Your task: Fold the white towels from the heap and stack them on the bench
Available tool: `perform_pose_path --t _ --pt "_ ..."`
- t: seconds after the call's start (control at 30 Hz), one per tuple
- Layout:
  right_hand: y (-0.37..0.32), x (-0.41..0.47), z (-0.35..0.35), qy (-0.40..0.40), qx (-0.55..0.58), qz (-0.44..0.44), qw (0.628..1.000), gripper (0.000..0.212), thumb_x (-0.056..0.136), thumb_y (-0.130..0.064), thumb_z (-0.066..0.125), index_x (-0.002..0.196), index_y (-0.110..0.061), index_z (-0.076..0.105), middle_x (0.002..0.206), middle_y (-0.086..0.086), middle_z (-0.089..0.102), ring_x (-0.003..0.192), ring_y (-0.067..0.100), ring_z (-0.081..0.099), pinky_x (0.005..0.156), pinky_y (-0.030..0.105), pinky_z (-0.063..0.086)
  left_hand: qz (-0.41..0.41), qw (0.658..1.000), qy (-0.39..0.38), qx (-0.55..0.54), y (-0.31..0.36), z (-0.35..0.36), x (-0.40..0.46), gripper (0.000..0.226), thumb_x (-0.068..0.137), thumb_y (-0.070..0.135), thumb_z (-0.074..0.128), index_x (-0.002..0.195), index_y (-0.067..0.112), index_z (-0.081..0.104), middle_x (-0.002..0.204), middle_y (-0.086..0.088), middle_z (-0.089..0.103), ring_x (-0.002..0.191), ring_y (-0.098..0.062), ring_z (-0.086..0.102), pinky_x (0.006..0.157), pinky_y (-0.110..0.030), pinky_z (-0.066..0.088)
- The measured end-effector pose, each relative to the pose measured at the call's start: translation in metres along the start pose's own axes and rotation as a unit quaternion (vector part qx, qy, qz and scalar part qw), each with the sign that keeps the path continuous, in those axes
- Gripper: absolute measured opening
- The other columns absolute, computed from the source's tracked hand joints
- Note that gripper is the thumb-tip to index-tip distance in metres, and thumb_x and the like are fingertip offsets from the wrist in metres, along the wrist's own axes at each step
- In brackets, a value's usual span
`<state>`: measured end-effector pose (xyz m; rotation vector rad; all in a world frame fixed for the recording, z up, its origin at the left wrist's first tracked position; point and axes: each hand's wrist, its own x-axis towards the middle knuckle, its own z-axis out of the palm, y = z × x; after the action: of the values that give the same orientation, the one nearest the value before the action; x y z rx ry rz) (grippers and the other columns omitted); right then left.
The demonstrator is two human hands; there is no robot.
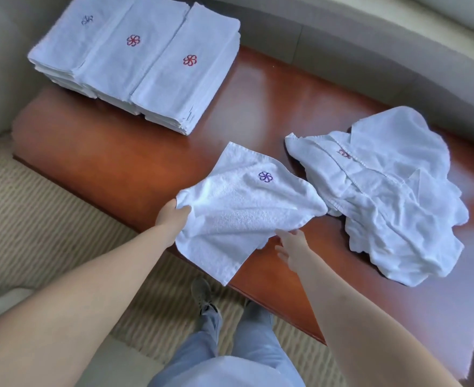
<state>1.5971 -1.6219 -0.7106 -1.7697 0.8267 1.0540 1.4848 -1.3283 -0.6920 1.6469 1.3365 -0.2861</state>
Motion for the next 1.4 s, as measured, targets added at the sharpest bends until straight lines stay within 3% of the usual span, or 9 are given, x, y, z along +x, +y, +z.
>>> perform_pose_path --t 0.23,0.33,0.43,0.6,0.83,1.0,1.13,1.23,1.4 --pt "-0.036 -0.009 -0.002 0.087 0.054 -0.140 0.985 0.028 0.084 -0.030 0.059 0.073 -0.016 0.037 0.073 0.003 0.030 0.065 0.019 0.027 0.058 0.032 0.024 -0.009 0.999 0.041 -0.022 -0.004 -0.008 0.010 0.047 0.098 0.029 0.057 0.141 0.012 0.055 0.121 0.003 0.061 0.108 -0.020 0.056 0.086 -0.031 0.041" --pt "-0.085 -0.030 -0.010 0.072 0.124 -0.195 0.970 0.020 0.085 -0.032 0.059 0.079 -0.018 0.046 0.082 0.005 0.034 0.078 0.023 0.032 0.068 0.036 0.030 -0.018 0.991 0.073 -0.111 0.007 -0.017 0.008 0.033 0.096 0.024 0.056 0.125 0.010 0.065 0.090 0.005 0.061 0.081 -0.016 0.057 0.068 -0.029 0.044" --pt "-0.129 -0.047 -0.011 -0.003 0.210 -0.254 0.944 0.027 0.086 -0.038 0.064 0.074 -0.024 0.045 0.076 0.002 0.039 0.076 0.024 0.039 0.076 0.037 0.041 -0.031 0.975 0.077 -0.207 0.019 -0.027 0.004 0.030 0.094 0.023 0.058 0.122 0.021 0.067 0.097 0.000 0.068 0.085 -0.021 0.065 0.076 -0.030 0.054" --pt "-0.122 -0.046 0.011 -0.054 -0.035 -0.301 0.951 0.028 0.089 -0.025 0.065 0.090 0.003 0.069 0.095 0.014 0.075 0.091 0.023 0.074 0.078 0.029 0.054 -0.040 0.973 0.043 -0.225 0.025 -0.036 0.007 0.023 0.093 0.026 0.062 0.115 0.021 0.068 0.107 -0.005 0.072 0.098 -0.025 0.071 0.090 -0.038 0.060" --pt "-0.075 -0.047 -0.011 -0.181 -0.018 -0.053 0.982 0.013 0.078 -0.021 0.060 0.088 -0.013 0.061 0.074 0.005 0.063 0.070 0.025 0.061 0.072 0.030 0.056 -0.016 0.966 0.029 -0.255 0.020 -0.055 0.011 0.022 0.096 0.025 0.062 0.116 0.024 0.069 0.108 -0.002 0.072 0.101 -0.021 0.069 0.094 -0.039 0.058" --pt "-0.016 -0.053 -0.035 -0.214 -0.502 0.153 0.824 0.026 0.100 -0.036 0.055 0.094 -0.015 0.071 0.077 -0.007 0.072 0.070 0.010 0.068 0.076 0.025 0.050 0.009 0.980 0.022 -0.199 0.029 -0.059 0.012 0.024 0.096 0.023 0.060 0.119 0.025 0.065 0.100 0.000 0.069 0.097 -0.024 0.066 0.092 -0.038 0.055" --pt "-0.031 -0.042 -0.022 -0.049 -0.389 -0.053 0.918 0.024 0.100 -0.027 0.056 0.080 -0.014 0.056 0.065 -0.002 0.055 0.059 0.015 0.051 0.057 0.025 0.035 0.020 0.990 0.007 -0.141 0.027 -0.057 0.015 0.022 0.097 0.024 0.059 0.118 0.021 0.065 0.116 -0.007 0.070 0.109 -0.029 0.065 0.099 -0.043 0.053" --pt "-0.045 -0.031 -0.005 0.095 -0.361 -0.217 0.902 0.017 0.097 -0.035 0.059 0.087 -0.021 0.055 0.078 -0.005 0.060 0.073 0.019 0.058 0.057 0.029 0.038 0.013 0.992 0.001 -0.122 0.021 -0.056 0.018 0.029 0.097 0.025 0.059 0.125 0.018 0.066 0.120 -0.006 0.069 0.113 -0.029 0.065 0.102 -0.046 0.053" --pt "-0.047 0.003 0.036 0.002 -0.268 -0.088 0.959 0.020 0.097 -0.022 0.059 0.085 -0.006 0.059 0.078 0.011 0.060 0.071 0.027 0.056 0.067 0.035 0.046 0.002 0.993 -0.002 -0.115 0.014 -0.053 0.026 0.012 0.096 0.027 0.060 0.106 0.027 0.067 0.115 -0.001 0.070 0.112 -0.025 0.065 0.104 -0.046 0.052"
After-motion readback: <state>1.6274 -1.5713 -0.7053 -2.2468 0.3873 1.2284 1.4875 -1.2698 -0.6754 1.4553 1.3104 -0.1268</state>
